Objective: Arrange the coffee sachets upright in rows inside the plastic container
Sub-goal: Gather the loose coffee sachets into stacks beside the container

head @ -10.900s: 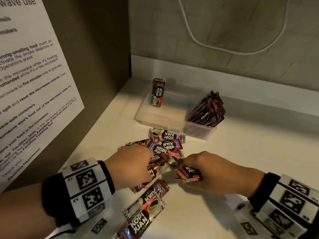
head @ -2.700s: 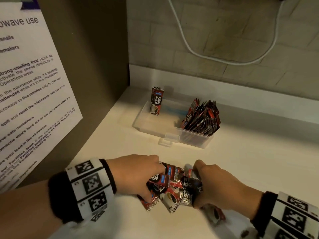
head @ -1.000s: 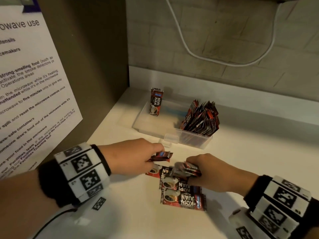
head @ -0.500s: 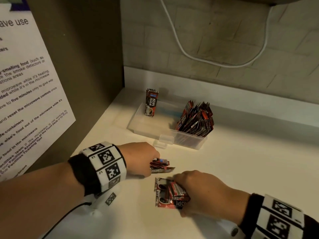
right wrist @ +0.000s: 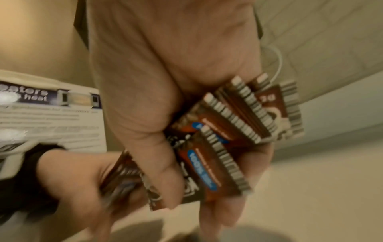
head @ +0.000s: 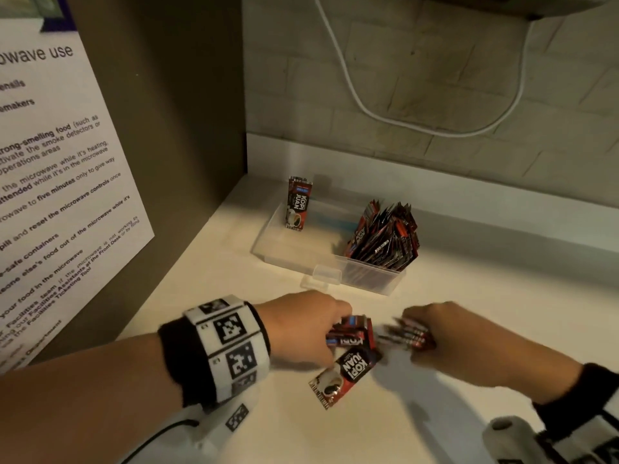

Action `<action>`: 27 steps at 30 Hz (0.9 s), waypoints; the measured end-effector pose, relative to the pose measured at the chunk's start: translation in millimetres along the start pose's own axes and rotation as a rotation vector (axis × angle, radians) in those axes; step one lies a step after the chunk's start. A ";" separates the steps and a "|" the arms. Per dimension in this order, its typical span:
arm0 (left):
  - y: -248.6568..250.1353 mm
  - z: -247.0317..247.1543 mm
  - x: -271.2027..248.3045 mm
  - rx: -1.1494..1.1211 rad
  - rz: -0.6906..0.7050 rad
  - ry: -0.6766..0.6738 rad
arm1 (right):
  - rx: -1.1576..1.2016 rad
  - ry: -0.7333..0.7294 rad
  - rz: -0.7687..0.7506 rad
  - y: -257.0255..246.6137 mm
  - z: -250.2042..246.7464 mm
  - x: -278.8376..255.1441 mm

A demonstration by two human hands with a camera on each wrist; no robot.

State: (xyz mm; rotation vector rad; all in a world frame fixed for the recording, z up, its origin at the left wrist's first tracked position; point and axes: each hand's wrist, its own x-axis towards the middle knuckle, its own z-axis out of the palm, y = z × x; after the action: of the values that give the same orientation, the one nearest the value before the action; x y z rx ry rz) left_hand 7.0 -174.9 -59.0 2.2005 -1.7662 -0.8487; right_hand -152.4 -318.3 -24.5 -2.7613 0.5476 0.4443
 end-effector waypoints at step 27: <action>23.8 -39.3 -19.0 -1.332 -0.131 0.427 | 1.102 0.414 -0.120 -48.5 -21.2 26.0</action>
State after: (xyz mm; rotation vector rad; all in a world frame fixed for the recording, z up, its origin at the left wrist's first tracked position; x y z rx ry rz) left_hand 6.1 -171.2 -9.5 1.3739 -0.4949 -1.0177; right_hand -104.6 -290.8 -3.7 -1.7716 0.4940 -0.3862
